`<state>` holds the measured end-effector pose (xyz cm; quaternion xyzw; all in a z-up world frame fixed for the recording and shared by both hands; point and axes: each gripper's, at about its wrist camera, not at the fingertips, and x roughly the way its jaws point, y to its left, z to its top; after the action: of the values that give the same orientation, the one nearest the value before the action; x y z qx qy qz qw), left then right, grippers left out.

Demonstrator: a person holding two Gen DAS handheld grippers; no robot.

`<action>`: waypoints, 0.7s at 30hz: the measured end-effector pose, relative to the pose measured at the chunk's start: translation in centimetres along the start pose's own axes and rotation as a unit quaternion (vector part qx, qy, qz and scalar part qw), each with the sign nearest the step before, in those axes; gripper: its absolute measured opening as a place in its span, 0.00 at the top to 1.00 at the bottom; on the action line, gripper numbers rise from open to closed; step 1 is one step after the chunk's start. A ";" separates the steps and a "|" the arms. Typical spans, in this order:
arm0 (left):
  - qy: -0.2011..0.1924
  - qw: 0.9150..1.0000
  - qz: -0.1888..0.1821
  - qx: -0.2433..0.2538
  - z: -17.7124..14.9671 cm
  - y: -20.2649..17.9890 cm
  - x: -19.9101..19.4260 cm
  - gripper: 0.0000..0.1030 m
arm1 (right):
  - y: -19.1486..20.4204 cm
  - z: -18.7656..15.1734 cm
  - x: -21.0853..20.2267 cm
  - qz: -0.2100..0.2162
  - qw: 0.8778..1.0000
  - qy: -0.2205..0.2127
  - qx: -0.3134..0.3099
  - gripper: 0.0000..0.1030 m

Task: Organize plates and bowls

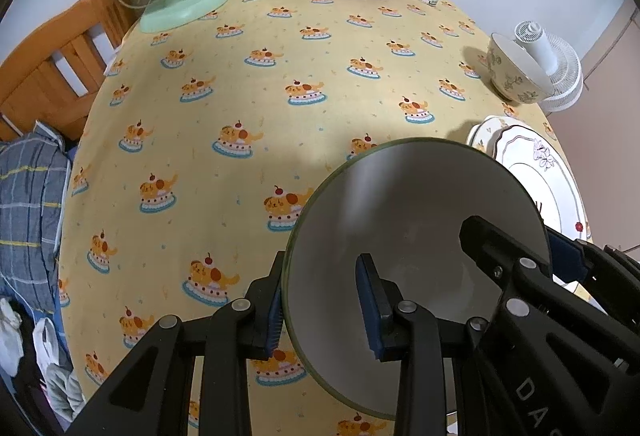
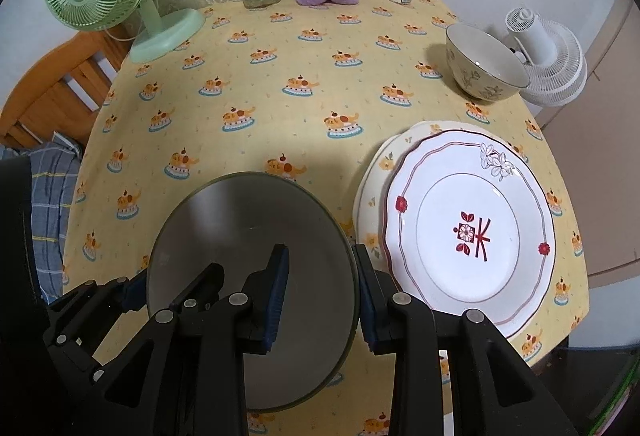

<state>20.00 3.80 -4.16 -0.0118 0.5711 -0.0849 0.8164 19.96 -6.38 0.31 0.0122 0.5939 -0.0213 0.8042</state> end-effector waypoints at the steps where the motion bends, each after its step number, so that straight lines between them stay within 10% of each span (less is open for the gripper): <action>1: -0.003 1.000 0.003 0.003 0.0 -0.1 0.0 0.69 | -0.1 0.0 0.1 0.001 1.000 -0.002 0.000 0.66; 9: 0.005 1.000 0.015 0.006 -0.1 -0.7 0.4 0.61 | -1.1 -0.5 0.2 0.020 0.999 -0.028 0.021 0.65; 21: 0.000 0.999 0.013 0.030 -0.6 -1.0 -1.1 0.27 | -2.0 -1.8 -0.2 0.065 0.995 -0.019 0.071 0.36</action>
<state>18.97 3.06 -3.26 0.0203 0.5687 -0.0920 0.8172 18.11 -8.30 -0.06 0.1078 0.5730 -0.0113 0.8124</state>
